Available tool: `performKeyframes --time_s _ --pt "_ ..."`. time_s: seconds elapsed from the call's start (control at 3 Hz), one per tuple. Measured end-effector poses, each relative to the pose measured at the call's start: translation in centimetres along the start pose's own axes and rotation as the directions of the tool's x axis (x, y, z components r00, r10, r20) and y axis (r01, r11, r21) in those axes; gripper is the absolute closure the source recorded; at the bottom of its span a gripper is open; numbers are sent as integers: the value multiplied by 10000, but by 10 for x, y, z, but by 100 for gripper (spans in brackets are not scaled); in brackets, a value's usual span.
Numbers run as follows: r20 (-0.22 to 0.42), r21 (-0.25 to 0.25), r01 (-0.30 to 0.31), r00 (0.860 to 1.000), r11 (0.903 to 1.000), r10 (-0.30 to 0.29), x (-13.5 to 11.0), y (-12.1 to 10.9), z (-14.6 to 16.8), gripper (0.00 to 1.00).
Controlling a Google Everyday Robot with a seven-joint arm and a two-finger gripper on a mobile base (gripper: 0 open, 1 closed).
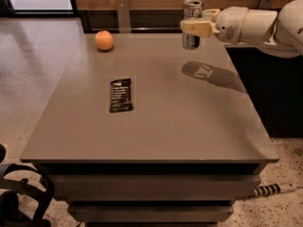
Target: Move redbull can near orange
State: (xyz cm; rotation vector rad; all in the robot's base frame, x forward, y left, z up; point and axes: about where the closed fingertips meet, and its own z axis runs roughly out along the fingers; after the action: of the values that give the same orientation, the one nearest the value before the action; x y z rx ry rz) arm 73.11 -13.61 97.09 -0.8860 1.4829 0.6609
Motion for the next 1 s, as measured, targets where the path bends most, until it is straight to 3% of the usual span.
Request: performKeyframes --time_s 0.33,0.67,1.0 --pt "-223 -60 79 9997 10000 -80 -23 10 34 100" --pt "-100 103 -551 9984 9984 552 -21 23 89 100" --pt "471 249 -1046 9935 9942 1033 -21 35 127 100"
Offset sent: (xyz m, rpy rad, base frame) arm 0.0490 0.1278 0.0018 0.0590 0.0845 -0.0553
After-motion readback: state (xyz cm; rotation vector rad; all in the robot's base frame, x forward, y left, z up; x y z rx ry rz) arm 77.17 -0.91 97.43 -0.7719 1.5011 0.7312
